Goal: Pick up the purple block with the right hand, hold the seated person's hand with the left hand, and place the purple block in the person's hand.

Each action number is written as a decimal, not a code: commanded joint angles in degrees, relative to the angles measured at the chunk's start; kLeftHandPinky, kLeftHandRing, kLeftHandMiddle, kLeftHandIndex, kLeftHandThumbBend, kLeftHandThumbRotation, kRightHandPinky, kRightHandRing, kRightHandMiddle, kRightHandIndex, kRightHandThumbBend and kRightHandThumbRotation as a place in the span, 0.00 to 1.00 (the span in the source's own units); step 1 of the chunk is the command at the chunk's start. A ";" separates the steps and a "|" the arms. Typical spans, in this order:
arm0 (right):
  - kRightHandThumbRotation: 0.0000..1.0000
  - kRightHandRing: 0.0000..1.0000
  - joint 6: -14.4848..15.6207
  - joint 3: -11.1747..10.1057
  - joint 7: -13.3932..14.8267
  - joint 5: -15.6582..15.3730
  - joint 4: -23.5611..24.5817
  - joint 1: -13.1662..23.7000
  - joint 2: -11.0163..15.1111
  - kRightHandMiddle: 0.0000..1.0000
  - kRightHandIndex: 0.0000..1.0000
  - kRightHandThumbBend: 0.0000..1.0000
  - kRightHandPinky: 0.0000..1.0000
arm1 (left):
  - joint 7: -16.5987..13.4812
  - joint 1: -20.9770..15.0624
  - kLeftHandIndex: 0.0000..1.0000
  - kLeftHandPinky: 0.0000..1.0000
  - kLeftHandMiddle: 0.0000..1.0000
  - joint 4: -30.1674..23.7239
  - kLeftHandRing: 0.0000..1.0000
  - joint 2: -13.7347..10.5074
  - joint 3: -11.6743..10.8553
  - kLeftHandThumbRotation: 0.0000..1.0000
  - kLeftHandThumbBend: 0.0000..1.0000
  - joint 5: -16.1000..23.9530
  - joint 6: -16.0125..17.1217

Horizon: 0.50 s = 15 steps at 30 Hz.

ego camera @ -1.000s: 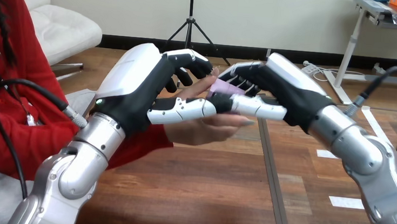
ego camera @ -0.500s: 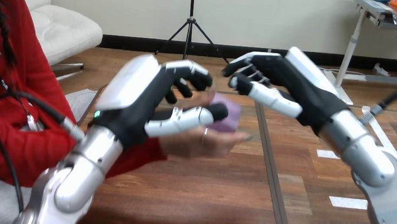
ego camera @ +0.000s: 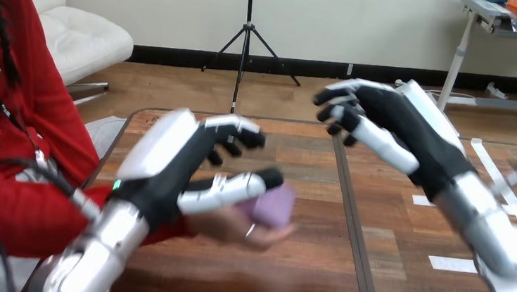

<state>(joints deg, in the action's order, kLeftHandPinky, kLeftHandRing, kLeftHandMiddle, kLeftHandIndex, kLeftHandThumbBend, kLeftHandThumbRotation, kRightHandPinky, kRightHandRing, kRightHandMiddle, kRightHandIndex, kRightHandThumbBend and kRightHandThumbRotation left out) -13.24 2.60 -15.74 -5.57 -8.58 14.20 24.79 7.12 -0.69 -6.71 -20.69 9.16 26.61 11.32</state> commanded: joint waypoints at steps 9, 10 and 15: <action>1.00 0.68 -0.78 -4.32 3.08 3.25 10.84 -8.97 -2.77 0.76 0.78 0.74 0.55 | -2.65 5.45 0.68 0.60 0.75 0.18 0.71 0.00 -2.52 0.99 0.71 -3.83 5.96; 1.00 0.68 -1.16 -4.48 3.38 3.47 11.31 -10.07 -3.20 0.76 0.78 0.74 0.56 | -2.70 6.31 0.68 0.60 0.75 0.18 0.71 0.40 -2.71 0.99 0.70 -4.76 6.23; 1.00 0.68 -2.98 -4.76 4.72 3.89 12.85 -13.50 -5.05 0.77 0.80 0.73 0.57 | -3.40 8.79 0.68 0.62 0.76 1.01 0.73 1.67 -3.39 0.99 0.66 -8.39 9.05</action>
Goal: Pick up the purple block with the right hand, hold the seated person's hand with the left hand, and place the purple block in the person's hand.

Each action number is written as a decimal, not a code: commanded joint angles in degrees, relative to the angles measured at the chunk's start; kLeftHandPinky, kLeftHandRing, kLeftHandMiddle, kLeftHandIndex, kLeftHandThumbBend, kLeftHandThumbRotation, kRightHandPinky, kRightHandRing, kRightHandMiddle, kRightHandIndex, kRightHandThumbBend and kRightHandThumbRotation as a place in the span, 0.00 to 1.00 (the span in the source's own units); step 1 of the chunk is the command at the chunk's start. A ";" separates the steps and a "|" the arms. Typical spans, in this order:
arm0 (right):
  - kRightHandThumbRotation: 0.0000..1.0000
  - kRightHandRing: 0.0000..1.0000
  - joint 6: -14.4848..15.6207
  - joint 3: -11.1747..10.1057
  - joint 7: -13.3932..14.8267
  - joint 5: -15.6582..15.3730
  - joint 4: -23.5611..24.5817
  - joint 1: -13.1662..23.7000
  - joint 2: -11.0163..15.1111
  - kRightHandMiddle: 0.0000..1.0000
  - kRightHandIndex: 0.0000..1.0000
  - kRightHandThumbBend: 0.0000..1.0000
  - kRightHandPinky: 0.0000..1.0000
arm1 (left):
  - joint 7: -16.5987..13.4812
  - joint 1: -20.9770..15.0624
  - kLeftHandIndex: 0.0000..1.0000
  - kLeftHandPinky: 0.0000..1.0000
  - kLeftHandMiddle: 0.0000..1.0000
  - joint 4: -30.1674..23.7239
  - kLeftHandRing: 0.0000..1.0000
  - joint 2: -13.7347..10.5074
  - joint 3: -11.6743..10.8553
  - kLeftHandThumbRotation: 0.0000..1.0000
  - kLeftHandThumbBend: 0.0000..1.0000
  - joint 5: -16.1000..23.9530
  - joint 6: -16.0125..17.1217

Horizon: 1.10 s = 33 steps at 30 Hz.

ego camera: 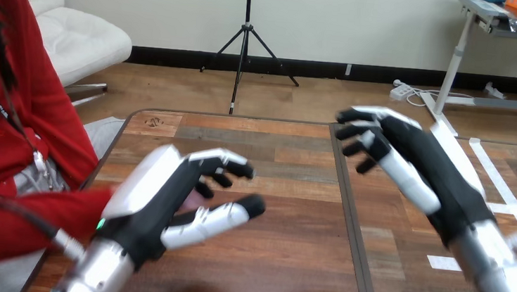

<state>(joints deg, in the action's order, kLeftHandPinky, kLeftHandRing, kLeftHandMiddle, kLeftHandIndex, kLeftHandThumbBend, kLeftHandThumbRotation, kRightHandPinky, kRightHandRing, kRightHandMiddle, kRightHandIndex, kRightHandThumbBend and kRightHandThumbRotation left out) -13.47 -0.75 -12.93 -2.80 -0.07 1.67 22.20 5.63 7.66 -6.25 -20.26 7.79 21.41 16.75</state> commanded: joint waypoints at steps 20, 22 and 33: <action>1.00 0.67 -11.52 0.36 6.11 2.95 4.03 -15.13 -12.25 0.73 0.78 0.78 0.56 | -4.41 5.85 0.70 0.65 0.72 8.87 0.71 2.33 -4.49 1.00 0.64 -11.78 17.48; 1.00 0.67 -12.27 0.71 6.07 3.64 3.52 -16.27 -13.36 0.73 0.77 0.77 0.56 | -3.86 5.77 0.70 0.66 0.73 10.21 0.71 2.37 -4.65 1.00 0.64 -13.41 19.17; 1.00 0.67 -14.52 2.69 5.00 5.72 1.60 -21.50 -17.64 0.73 0.78 0.76 0.56 | 2.21 5.07 0.75 0.68 0.75 16.01 0.73 3.26 -5.16 1.00 0.63 -22.99 24.81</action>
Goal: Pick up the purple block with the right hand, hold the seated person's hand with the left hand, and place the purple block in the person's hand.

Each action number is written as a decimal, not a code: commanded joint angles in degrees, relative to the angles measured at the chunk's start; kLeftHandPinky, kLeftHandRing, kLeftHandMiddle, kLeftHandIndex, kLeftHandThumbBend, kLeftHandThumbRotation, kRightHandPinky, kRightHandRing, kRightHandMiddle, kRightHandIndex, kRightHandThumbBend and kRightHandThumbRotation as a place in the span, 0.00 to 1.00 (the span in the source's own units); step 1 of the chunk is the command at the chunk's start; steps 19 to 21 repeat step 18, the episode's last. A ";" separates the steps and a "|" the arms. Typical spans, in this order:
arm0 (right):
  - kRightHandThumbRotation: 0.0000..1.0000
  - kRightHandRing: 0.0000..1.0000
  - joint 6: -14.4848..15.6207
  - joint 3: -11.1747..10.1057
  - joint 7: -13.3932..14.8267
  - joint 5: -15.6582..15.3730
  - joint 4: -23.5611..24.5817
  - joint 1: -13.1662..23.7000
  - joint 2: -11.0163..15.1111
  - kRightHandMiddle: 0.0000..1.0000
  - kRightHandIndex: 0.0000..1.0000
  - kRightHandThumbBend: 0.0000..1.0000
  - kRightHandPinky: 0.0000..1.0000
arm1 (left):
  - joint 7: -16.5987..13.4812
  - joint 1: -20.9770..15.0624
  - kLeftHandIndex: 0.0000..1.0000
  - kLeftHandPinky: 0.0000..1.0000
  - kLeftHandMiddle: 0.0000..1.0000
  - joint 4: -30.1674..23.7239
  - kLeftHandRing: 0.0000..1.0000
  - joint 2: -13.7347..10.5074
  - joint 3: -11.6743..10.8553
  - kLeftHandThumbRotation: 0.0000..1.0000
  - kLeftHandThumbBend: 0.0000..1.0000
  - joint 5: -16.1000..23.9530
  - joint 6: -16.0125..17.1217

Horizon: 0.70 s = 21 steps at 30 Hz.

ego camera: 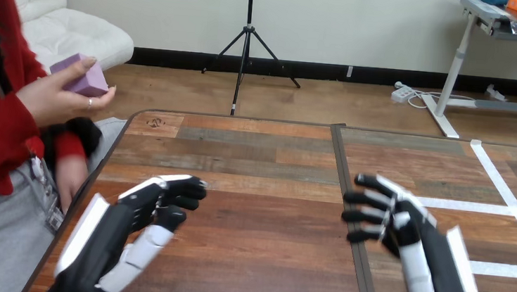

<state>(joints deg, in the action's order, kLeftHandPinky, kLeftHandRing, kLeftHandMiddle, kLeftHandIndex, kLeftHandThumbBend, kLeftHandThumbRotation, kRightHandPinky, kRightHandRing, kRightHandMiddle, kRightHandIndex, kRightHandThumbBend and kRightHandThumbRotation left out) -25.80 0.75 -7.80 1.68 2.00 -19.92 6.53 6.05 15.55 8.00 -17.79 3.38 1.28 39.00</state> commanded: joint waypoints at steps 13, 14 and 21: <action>1.00 0.68 -4.00 3.64 -0.61 3.81 -3.22 -3.87 -5.20 0.73 0.78 0.73 0.56 | 3.30 -1.67 0.72 0.66 0.73 2.09 0.71 3.78 -1.03 1.00 0.65 -6.14 0.70; 1.00 0.68 -4.18 3.77 -0.52 3.78 -3.43 -3.94 -5.16 0.73 0.78 0.73 0.56 | 3.35 -1.57 0.71 0.66 0.73 2.00 0.70 3.92 -1.08 1.00 0.65 -6.17 0.55; 1.00 0.69 -5.34 4.32 -0.34 3.79 -4.41 -4.15 -5.28 0.73 0.78 0.72 0.57 | 3.36 -1.14 0.70 0.64 0.71 1.67 0.69 4.36 -1.16 1.00 0.65 -5.89 0.03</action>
